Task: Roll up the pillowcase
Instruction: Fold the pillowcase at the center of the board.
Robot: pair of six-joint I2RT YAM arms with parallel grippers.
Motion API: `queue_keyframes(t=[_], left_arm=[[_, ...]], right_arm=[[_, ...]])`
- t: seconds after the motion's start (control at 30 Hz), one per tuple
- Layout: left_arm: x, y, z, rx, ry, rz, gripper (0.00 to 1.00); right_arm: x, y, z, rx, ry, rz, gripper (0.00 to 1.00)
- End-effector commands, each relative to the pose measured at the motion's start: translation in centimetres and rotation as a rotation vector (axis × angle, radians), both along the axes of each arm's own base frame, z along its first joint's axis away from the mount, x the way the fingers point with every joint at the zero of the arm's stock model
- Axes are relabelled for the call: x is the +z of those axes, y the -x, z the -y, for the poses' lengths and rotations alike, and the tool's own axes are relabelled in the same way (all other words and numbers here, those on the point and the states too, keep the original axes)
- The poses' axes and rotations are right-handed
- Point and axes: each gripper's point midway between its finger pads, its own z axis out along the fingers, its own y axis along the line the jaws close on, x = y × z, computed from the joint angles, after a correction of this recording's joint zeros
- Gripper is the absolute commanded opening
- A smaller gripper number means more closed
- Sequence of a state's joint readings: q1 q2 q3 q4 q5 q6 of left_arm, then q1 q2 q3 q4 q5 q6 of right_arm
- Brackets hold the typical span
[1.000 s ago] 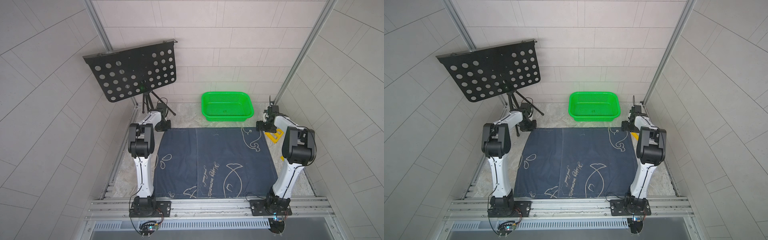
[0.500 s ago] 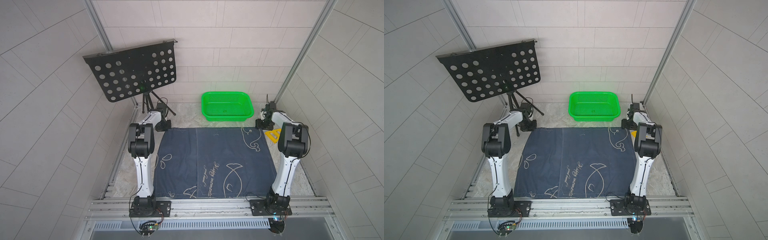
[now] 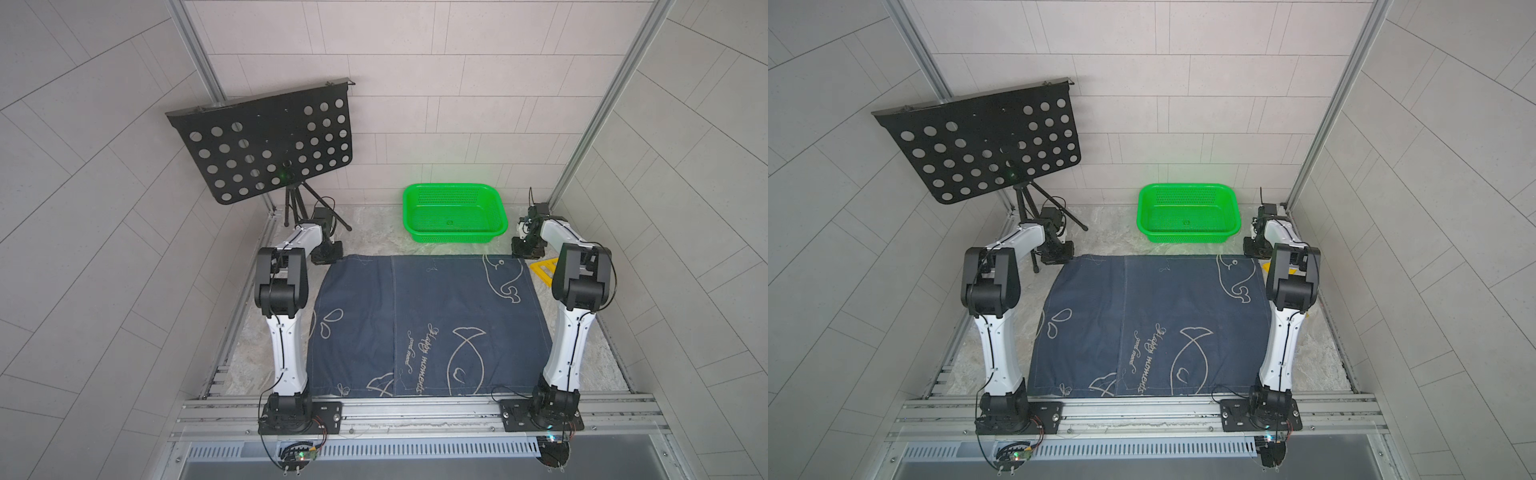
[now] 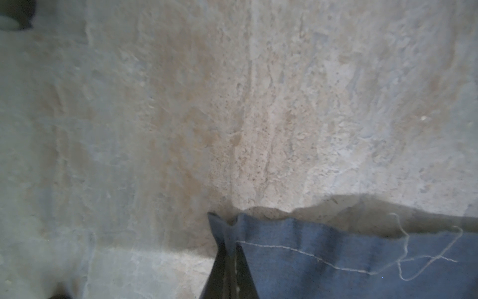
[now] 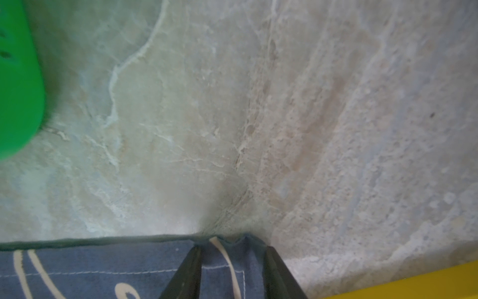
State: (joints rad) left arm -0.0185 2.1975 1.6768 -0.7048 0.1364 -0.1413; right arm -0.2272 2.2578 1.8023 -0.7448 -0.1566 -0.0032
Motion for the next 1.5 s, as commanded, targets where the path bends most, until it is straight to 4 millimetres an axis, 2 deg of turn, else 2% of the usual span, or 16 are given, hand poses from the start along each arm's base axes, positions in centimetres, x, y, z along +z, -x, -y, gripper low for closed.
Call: queue_keyframes(t=[0.0, 0.07, 0.2, 0.3, 0.47, 0.63, 0.8, 0.93, 1.13, 1.33, 1.47], left_arm=[[0.0, 1.5, 0.4, -0.008, 0.013, -0.047, 0.0], [0.1, 1.5, 0.4, -0.007, 0.016, -0.046, 0.0], [0.6, 1.5, 0.4, -0.012, 0.013, -0.039, 0.0], [1.7, 1.4, 0.2, -0.011, 0.002, -0.021, 0.0], [5.5, 1.4, -0.7, -0.003, -0.047, 0.058, 0.0], [9.4, 2.2, -1.5, 0.008, -0.092, 0.138, 0.0], [12.5, 2.9, -2.6, 0.022, -0.149, 0.206, 0.0], [16.1, 1.3, -3.0, 0.031, -0.173, 0.332, 0.0], [20.7, -3.2, -2.3, 0.029, -0.141, 0.502, 0.0], [22.6, -5.2, -2.4, 0.015, -0.157, 0.539, 0.0], [23.1, -4.5, -2.1, 0.0, -0.147, 0.539, 0.0]], right_arm=[[-1.6, 0.9, -0.6, 0.013, -0.019, -0.07, 0.3], [-1.0, 0.5, -0.7, 0.018, -0.026, -0.046, 0.19], [0.8, -0.9, -0.7, 0.017, -0.019, 0.047, 0.05], [2.9, -1.2, -0.6, 0.024, -0.004, 0.109, 0.03], [7.6, -0.8, -0.8, 0.04, 0.028, 0.237, 0.01], [12.0, 0.6, -1.5, 0.051, 0.044, 0.391, 0.0], [15.6, 2.0, -1.4, 0.039, 0.041, 0.537, 0.0], [17.3, 1.6, -1.3, 0.017, 0.011, 0.632, 0.0], [20.5, -1.8, -1.5, 0.006, -0.047, 0.778, 0.0], [22.7, -3.7, -1.4, 0.027, -0.058, 0.828, 0.0], [22.6, -3.0, -1.7, 0.03, -0.06, 0.834, 0.0]])
